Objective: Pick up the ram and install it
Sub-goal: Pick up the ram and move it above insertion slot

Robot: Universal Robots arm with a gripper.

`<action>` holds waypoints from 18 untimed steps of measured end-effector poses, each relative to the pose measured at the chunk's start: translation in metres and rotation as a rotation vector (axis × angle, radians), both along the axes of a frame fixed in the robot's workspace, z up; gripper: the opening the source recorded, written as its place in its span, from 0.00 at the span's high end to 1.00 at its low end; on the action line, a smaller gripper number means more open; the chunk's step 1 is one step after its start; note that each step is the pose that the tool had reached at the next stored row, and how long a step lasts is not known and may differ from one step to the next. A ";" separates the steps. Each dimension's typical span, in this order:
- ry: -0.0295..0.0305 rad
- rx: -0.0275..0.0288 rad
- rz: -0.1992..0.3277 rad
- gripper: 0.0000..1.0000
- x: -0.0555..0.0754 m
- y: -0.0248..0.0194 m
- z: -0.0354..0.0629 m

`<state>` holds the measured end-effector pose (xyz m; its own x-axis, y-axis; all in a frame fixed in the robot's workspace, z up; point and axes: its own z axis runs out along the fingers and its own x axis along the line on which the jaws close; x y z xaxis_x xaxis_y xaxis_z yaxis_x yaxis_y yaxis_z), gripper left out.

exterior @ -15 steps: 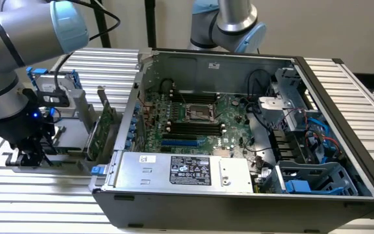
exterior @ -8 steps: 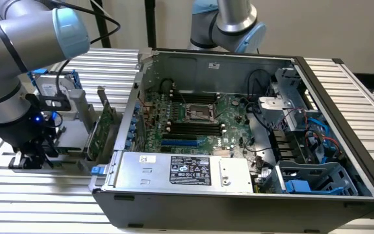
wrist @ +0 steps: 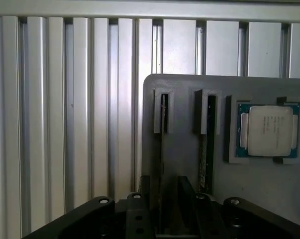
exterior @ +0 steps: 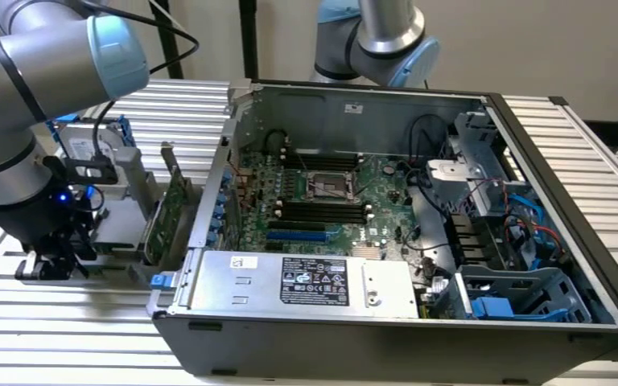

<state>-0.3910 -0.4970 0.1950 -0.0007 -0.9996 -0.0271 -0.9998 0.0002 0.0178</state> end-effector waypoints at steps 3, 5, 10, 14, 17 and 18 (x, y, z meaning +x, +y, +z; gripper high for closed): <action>0.0001 -0.0001 -0.001 0.00 -0.001 0.0000 0.0000; 0.0001 -0.0001 -0.002 0.00 -0.001 0.0000 0.0000; 0.0001 0.0000 -0.004 1.00 -0.002 0.0000 0.0000; 0.0002 -0.0002 -0.004 1.00 -0.002 -0.0001 0.0000; 0.0002 -0.0001 -0.004 1.00 -0.002 0.0000 0.0000; 0.0002 0.0000 -0.004 1.00 -0.002 0.0000 0.0000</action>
